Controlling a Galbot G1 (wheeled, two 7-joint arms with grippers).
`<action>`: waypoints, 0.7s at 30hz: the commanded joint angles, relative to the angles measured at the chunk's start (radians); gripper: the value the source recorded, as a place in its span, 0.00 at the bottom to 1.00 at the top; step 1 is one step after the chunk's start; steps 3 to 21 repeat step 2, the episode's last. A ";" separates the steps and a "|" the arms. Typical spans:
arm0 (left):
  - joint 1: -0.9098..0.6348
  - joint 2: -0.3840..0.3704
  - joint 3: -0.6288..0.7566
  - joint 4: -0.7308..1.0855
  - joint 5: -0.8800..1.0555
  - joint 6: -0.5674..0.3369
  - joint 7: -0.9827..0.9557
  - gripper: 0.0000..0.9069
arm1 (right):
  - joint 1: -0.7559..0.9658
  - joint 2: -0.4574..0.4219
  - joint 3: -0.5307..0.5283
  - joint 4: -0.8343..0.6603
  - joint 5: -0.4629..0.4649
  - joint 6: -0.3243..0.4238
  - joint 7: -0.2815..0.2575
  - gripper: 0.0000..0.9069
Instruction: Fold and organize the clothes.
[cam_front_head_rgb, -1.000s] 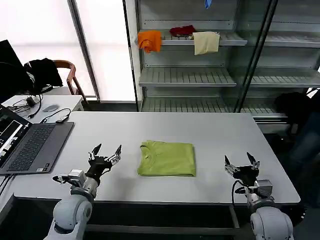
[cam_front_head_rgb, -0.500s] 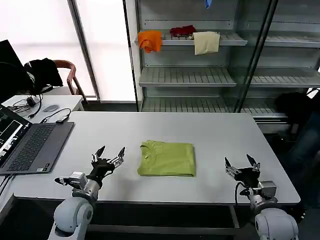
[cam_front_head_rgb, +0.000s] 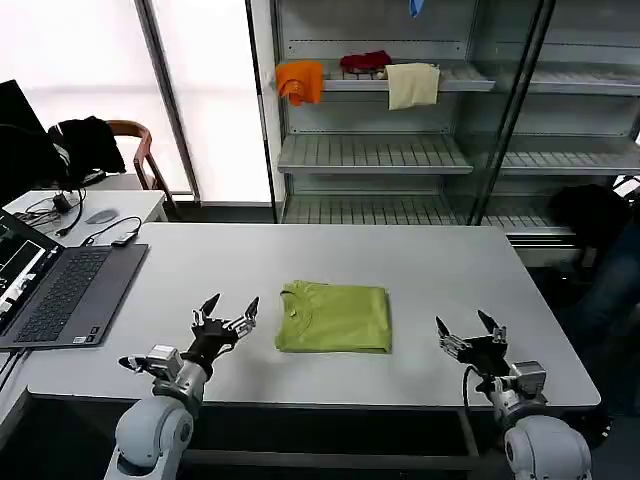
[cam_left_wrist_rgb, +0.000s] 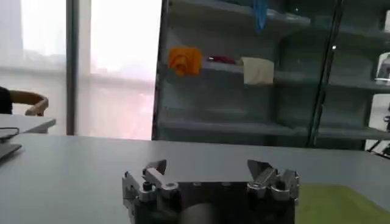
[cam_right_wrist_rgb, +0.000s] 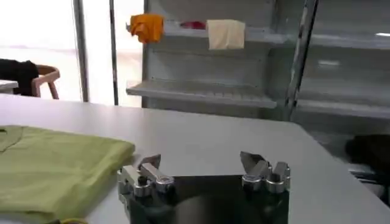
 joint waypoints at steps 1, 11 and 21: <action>0.015 0.000 0.001 -0.007 -0.006 0.009 -0.005 1.00 | 0.026 0.009 -0.022 -0.017 0.033 -0.009 0.024 1.00; 0.017 0.000 0.001 -0.007 -0.006 0.009 -0.008 1.00 | 0.032 0.013 -0.028 -0.020 0.033 -0.013 0.031 1.00; 0.017 0.000 0.001 -0.007 -0.006 0.009 -0.008 1.00 | 0.032 0.013 -0.028 -0.020 0.033 -0.013 0.031 1.00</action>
